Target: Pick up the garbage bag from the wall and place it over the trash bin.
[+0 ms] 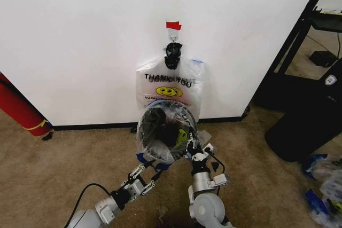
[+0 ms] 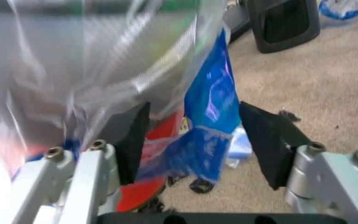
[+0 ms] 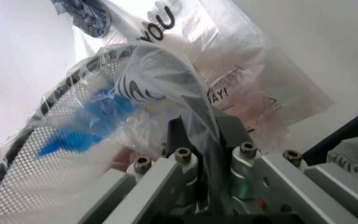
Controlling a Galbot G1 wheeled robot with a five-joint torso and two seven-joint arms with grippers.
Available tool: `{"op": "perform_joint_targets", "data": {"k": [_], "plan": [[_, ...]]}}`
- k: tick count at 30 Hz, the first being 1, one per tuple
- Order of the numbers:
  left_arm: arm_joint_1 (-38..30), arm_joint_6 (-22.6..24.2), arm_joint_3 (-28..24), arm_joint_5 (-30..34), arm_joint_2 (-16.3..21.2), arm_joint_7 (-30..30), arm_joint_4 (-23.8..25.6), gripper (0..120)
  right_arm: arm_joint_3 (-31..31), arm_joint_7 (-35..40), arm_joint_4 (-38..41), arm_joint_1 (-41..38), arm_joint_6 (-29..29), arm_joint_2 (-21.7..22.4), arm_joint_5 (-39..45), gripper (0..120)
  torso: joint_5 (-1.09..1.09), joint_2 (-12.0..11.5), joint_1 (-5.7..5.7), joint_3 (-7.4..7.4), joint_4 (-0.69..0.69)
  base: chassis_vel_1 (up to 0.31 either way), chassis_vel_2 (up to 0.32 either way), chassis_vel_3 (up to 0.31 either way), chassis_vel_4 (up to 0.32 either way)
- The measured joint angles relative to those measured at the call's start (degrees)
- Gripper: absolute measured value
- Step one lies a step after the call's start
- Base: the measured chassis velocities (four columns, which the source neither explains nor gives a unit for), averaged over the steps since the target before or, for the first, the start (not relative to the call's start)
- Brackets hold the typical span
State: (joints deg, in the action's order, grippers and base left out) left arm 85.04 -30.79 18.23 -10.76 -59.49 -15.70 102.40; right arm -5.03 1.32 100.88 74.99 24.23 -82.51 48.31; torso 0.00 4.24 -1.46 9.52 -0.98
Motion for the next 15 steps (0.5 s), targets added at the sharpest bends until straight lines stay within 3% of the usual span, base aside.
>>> {"op": "perform_joint_targets", "data": {"k": [3,5,12,15], "plan": [[-0.6,0.4,-0.3,-0.5,-0.5,-0.2,-1.0,50,0.0,0.0,0.0,0.0,0.0,-0.2,0.0,1,0.0,0.0,0.0,0.0,0.0,0.0,0.0,0.0,0.0],[-0.7,0.5,-0.4,-0.5,-0.6,-0.3,-1.1,48,0.0,0.0,0.0,0.0,0.0,-0.2,0.0,1,0.0,0.0,0.0,0.0,0.0,0.0,0.0,0.0,0.0],[-0.7,0.8,-0.3,-0.5,-0.4,-0.3,-1.2,16,0.0,0.0,0.0,0.0,0.0,-0.4,-0.1,1,0.0,0.0,0.0,0.0,0.0,0.0,0.0,0.0,0.0],[-0.8,0.9,-0.3,-0.5,-0.4,-0.2,-1.3,11,0.0,0.0,0.0,0.0,0.0,-0.4,-0.1,1,0.0,0.0,0.0,0.0,0.0,0.0,0.0,0.0,0.0]]}}
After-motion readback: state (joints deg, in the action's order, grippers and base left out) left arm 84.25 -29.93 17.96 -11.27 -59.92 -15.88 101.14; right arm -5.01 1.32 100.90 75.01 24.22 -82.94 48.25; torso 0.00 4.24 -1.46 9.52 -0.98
